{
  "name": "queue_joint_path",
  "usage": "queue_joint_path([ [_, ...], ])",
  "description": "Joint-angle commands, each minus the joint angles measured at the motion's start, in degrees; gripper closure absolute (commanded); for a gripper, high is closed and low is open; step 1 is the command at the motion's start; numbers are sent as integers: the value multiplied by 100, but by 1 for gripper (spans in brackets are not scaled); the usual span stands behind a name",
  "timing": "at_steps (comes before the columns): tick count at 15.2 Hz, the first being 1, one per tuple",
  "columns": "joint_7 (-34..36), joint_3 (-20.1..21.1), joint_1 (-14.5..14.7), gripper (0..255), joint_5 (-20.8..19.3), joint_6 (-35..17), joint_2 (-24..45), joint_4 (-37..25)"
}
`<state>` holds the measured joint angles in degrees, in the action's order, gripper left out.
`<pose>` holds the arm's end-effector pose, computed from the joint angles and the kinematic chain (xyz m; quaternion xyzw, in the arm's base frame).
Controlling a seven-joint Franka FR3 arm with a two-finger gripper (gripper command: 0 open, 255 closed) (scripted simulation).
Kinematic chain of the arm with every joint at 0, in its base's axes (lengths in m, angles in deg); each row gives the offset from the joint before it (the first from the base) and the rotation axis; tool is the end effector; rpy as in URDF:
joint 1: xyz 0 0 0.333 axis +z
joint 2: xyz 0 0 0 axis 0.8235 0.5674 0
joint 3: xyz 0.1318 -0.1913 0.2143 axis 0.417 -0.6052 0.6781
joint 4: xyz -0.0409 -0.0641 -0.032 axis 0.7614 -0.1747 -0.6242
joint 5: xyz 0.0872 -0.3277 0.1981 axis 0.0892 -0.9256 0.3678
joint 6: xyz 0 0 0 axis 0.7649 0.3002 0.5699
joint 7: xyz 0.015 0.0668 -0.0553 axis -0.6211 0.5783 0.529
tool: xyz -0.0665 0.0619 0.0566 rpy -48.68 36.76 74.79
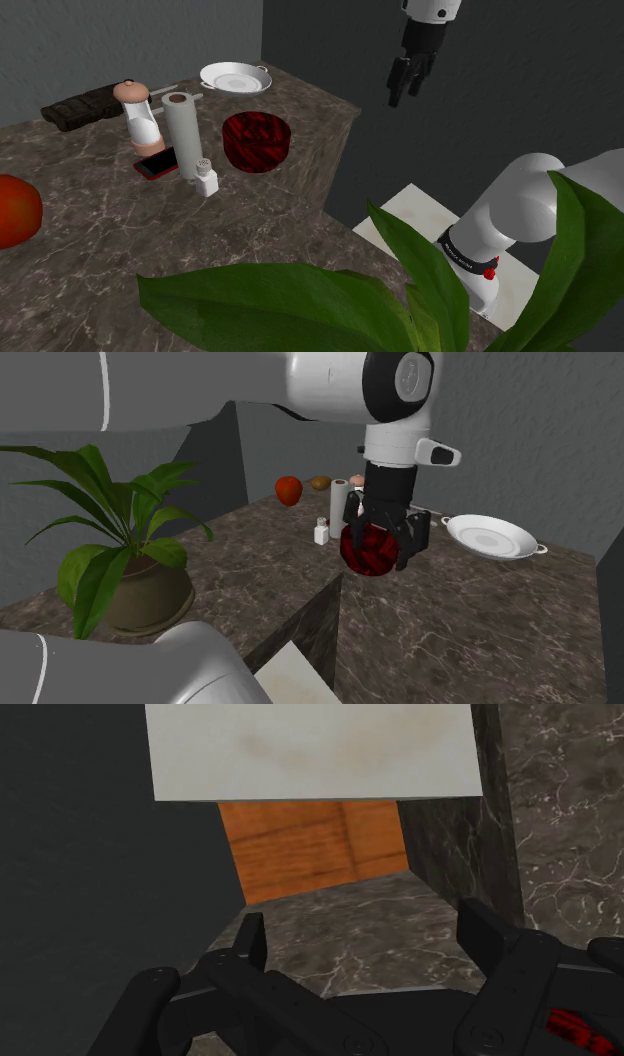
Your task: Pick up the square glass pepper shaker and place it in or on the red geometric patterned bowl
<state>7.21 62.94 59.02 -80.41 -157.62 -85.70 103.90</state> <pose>0.3311 0.0530 0.5453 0.9975 0.0259 -0.0558 0.0356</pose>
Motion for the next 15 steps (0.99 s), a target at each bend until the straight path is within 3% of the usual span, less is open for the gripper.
queue_joint_path([
  [1, 245, 199, 72, 0, 142, -220, 305, -58],
  [8, 1027, 821, 261, 0, 430, -804, 1506, -599],
  [15, 1829, 1353, 422, 0, 404, -1230, 2887, -1474],
])
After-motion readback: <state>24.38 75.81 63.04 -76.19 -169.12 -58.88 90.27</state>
